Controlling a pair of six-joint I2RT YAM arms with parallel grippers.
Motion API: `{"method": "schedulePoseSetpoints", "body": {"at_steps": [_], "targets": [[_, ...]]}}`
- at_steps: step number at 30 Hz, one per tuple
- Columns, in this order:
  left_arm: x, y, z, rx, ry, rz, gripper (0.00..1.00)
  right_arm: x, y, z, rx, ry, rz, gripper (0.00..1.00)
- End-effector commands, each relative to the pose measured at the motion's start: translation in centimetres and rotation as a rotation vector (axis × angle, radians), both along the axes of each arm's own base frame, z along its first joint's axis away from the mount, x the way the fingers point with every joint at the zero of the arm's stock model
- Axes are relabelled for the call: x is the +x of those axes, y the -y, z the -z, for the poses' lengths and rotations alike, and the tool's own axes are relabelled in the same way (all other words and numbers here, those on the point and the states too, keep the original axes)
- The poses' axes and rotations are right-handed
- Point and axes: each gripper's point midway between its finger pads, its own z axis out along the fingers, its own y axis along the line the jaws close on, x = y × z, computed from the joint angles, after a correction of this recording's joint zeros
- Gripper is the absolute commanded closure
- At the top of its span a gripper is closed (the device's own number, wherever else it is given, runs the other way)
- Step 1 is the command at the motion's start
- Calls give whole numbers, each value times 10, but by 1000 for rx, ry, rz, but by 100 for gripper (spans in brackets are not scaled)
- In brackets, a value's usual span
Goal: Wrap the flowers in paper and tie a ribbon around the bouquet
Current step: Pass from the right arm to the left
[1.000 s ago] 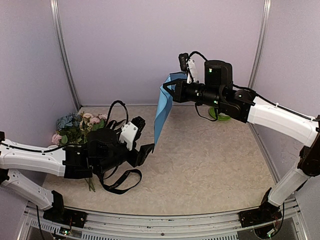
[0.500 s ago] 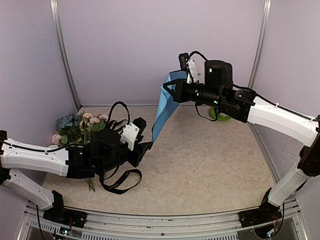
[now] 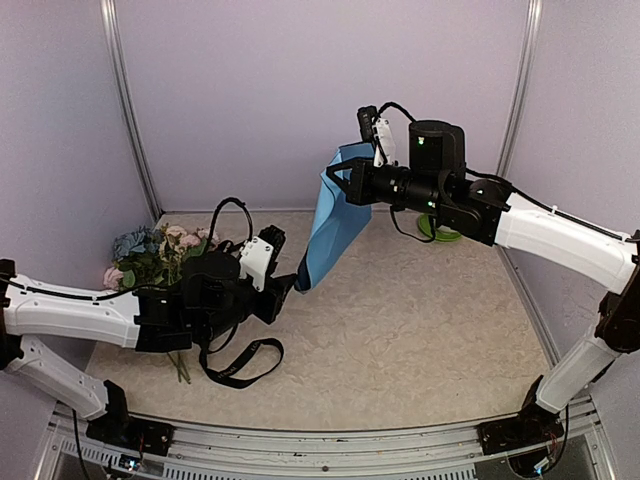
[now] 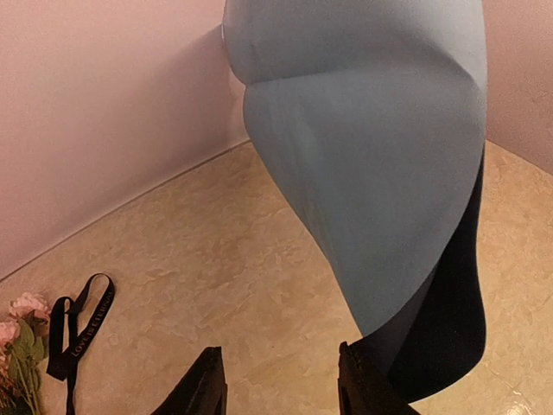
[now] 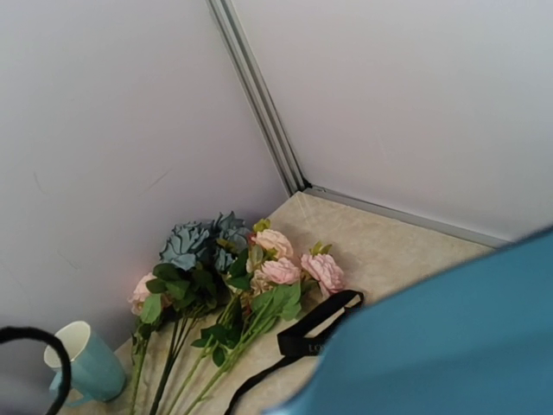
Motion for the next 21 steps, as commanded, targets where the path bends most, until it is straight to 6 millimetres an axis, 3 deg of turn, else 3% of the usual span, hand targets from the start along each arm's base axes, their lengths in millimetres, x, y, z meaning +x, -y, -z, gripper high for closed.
{"method": "schedulePoseSetpoints", "body": {"at_steps": [1, 8, 17, 21], "targets": [[1, 13, -5, -18, -5, 18, 54, -2, 10, -14, 22, 27, 12, 100], [-8, 30, -6, -6, 11, 55, 51, 1, 10, -13, 14, 28, 19, 100], [-24, 39, -32, -113, -4, 128, 46, 3, 10, -10, 8, 26, 31, 100], [-28, 40, -35, -114, -16, 142, 44, 4, 10, -9, 2, 29, 35, 100]]}}
